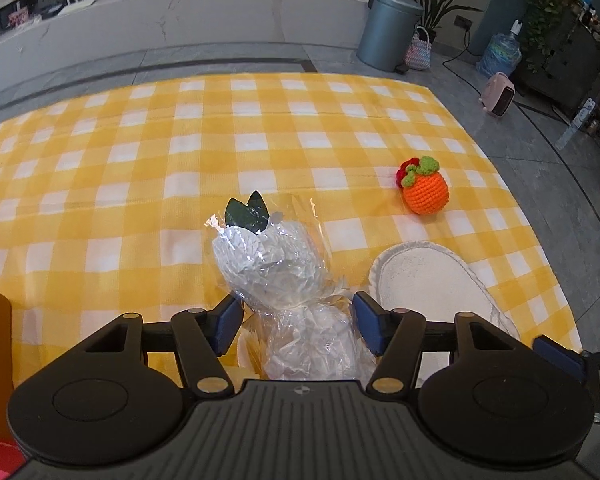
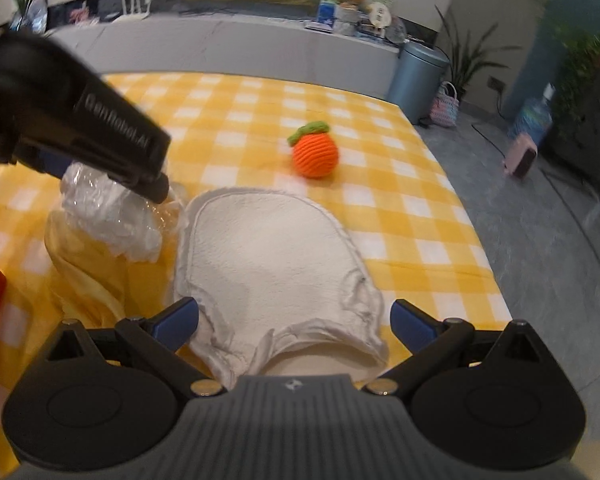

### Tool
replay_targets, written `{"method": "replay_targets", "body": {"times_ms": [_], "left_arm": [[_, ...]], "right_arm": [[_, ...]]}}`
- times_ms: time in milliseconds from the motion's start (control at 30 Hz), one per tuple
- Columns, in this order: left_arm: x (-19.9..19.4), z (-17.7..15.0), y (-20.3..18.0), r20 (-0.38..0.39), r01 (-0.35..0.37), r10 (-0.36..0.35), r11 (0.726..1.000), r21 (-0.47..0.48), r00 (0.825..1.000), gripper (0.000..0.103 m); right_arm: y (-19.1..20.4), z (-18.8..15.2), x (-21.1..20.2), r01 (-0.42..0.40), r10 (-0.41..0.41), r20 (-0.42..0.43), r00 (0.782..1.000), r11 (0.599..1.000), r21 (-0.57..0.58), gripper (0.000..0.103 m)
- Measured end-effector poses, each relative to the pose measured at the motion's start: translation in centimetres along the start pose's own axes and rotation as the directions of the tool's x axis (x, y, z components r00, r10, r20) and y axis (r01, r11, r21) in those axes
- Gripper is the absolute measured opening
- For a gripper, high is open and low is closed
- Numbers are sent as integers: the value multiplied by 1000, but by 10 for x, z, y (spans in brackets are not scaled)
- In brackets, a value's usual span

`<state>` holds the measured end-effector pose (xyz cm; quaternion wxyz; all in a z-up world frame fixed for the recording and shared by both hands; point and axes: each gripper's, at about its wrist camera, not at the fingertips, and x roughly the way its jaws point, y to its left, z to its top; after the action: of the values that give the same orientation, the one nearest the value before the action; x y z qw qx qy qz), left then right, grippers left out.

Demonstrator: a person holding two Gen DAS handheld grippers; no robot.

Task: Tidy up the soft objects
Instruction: 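Close the left tool on the plastic-wrapped bundle while right tool grasps the white terry mitt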

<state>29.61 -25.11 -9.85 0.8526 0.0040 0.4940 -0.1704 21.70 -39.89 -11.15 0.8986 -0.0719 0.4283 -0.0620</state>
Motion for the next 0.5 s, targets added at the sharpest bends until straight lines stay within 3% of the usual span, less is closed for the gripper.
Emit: {"method": "replay_targets", "body": {"times_ms": [200,300,433,500], "left_arm": [[1,-1,-1,5,-3,3,1000,13,1000,69],[1,-2,-2,6,-4,3,1000,22,1000,69],[1,-2,-3,6,-3,3,1000,22,1000,69],[1,-2,-4,6,-5,5,1000,26,1000,69]], "right_arm": [[-4,5,17,35,-34,44,998,999,-19,100],[-19,6,28,-5,3,23,1000,997,73,100],[-40,4,40,-85,88,0,996,965,247,101],[-38,5,41,-75,78,-7,997,973,220,101]]}}
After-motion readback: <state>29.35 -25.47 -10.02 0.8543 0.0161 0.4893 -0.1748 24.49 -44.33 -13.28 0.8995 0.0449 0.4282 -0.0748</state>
